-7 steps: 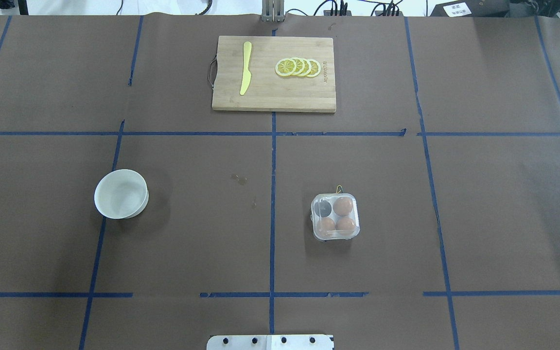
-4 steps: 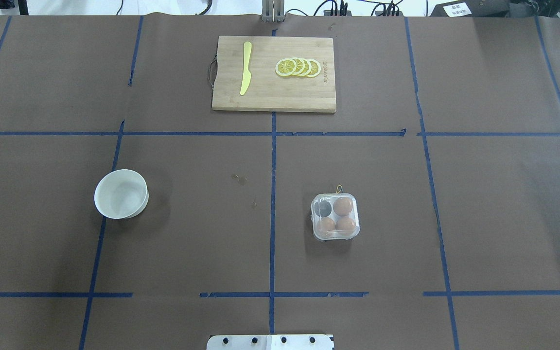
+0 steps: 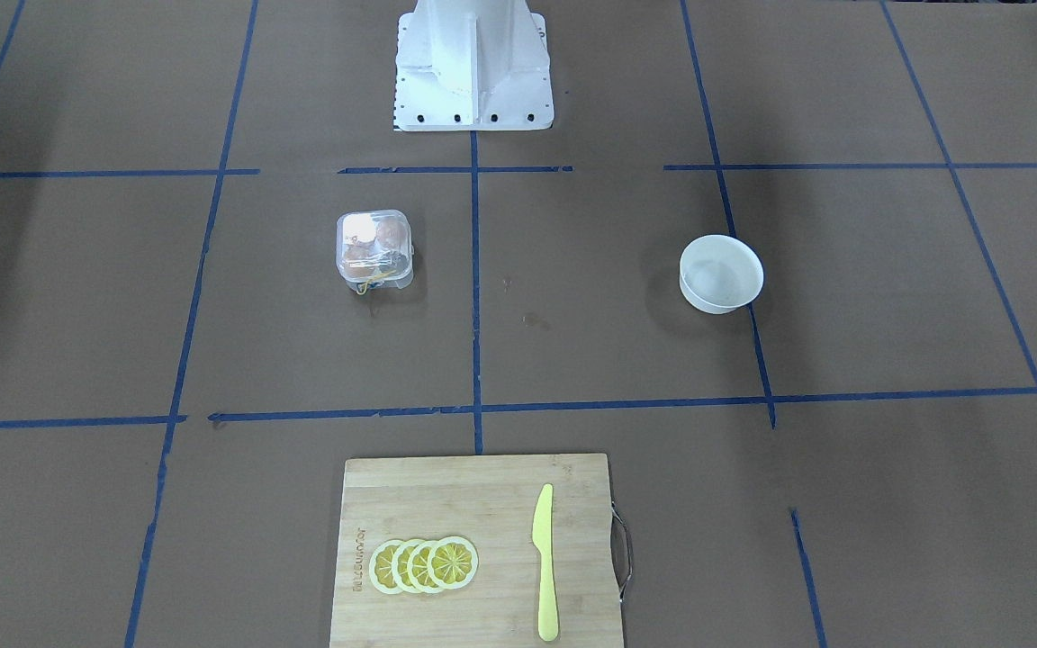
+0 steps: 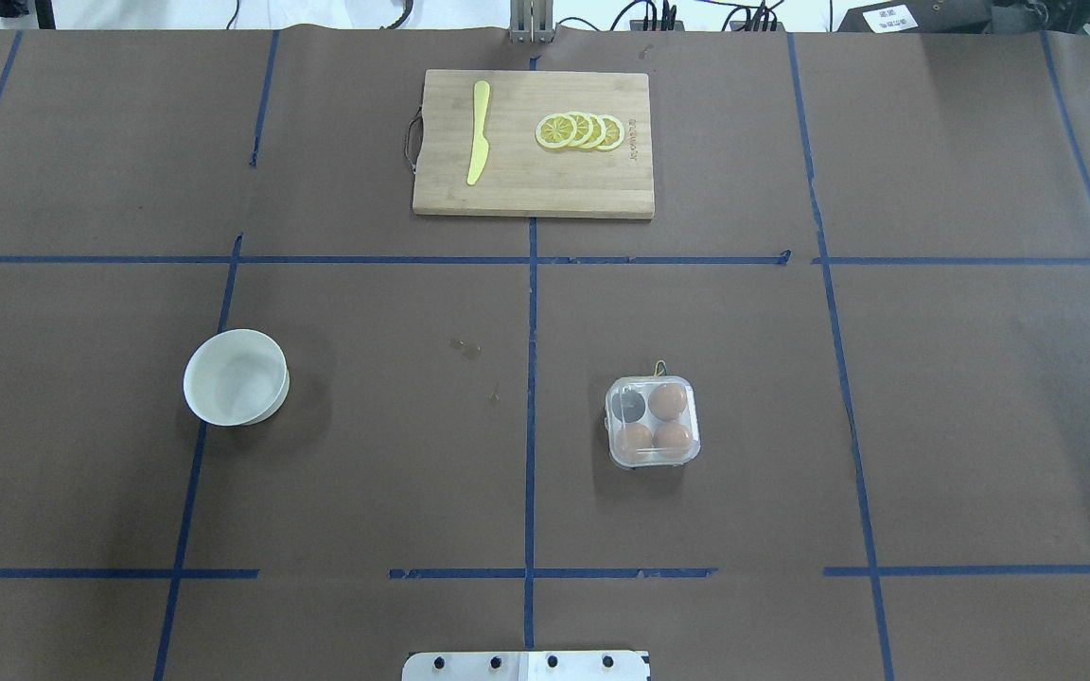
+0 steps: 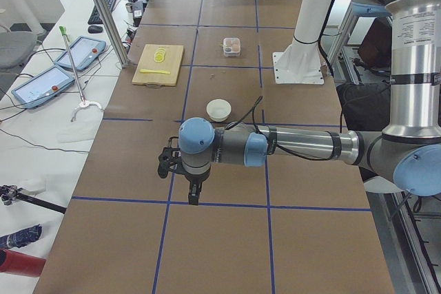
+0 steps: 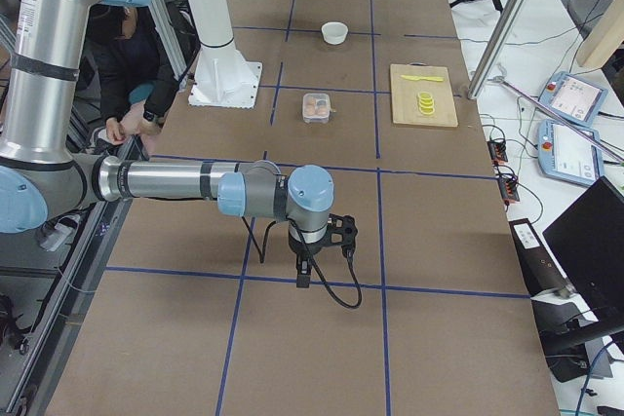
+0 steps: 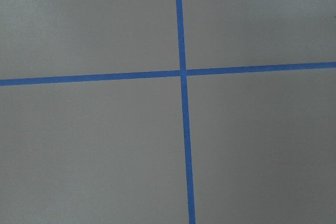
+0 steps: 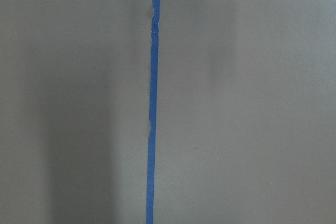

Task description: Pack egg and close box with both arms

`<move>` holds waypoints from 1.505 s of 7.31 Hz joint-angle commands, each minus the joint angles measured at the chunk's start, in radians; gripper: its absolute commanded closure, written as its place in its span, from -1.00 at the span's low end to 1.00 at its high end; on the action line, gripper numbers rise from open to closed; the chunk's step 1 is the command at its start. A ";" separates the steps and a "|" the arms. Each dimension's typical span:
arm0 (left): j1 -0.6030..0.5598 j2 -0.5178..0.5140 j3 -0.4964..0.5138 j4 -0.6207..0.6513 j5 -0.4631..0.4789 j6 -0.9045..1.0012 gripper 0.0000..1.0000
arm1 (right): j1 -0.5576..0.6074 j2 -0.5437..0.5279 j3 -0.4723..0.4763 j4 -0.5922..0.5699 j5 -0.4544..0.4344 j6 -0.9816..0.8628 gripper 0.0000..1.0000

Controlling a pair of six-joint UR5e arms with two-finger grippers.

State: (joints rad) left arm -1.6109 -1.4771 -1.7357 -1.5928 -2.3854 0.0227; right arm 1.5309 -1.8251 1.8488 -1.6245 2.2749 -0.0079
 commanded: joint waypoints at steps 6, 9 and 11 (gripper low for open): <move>0.000 0.001 0.002 0.004 0.002 -0.001 -1.00 | -0.002 0.000 -0.023 0.000 0.000 0.000 -1.00; 0.000 0.003 0.002 0.002 0.002 -0.001 -1.00 | -0.002 0.000 -0.023 0.000 0.002 0.000 -1.00; 0.000 0.003 0.002 0.002 0.002 -0.001 -1.00 | -0.002 0.000 -0.023 0.000 0.002 0.000 -1.00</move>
State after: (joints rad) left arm -1.6107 -1.4750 -1.7334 -1.5907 -2.3838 0.0215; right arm 1.5294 -1.8254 1.8255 -1.6245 2.2771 -0.0077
